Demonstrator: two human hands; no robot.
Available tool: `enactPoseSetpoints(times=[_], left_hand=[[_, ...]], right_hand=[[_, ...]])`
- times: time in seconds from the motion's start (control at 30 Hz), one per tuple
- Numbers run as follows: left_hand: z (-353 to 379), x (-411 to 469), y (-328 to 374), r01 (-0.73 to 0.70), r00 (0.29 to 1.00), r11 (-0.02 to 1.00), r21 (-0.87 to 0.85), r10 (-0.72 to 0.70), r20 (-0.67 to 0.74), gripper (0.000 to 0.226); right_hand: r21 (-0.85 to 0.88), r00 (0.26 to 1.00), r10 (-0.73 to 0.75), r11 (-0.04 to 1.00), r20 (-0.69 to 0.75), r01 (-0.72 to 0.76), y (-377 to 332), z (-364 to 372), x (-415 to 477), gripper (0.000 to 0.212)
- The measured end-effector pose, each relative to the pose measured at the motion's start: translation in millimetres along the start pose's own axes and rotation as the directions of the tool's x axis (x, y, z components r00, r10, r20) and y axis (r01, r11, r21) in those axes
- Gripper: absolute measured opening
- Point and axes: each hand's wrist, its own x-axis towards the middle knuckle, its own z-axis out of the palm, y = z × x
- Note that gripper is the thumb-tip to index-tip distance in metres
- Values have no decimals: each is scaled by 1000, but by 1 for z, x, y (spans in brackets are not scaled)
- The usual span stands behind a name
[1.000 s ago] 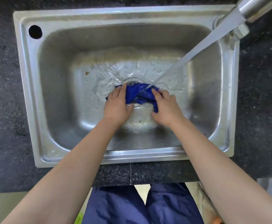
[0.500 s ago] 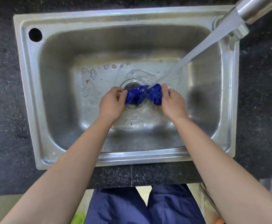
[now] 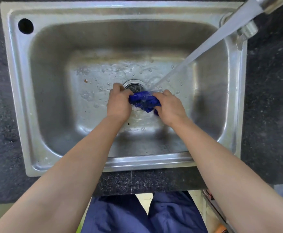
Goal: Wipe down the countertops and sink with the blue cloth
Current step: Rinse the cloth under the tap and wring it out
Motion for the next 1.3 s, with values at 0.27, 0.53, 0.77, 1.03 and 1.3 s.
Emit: enactPoseSetpoints(times=[0.27, 0.53, 0.77, 1.03, 1.3], left_hand=[[-18, -23, 2, 198, 979, 913, -357, -205, 20, 17], [-1, -17, -10, 9, 1000, 996, -86, -9, 2, 51], [15, -14, 4, 82, 966, 980, -179, -34, 257, 83], [-1, -12, 4, 26, 965, 961, -274, 47, 256, 36], [-5, -29, -19, -22, 993, 943, -331, 60, 104, 40]], right_hand=[[511, 966, 255, 827, 28, -233, 6, -1, -21, 29], [17, 989, 1, 1000, -148, 2, 11, 14, -14, 68], [202, 991, -86, 977, 106, 64, 24, -2, -6, 88], [305, 986, -51, 952, 158, 0, 20, 4, -8, 107], [-36, 957, -264, 962, 123, 270, 19, 17, -12, 93]])
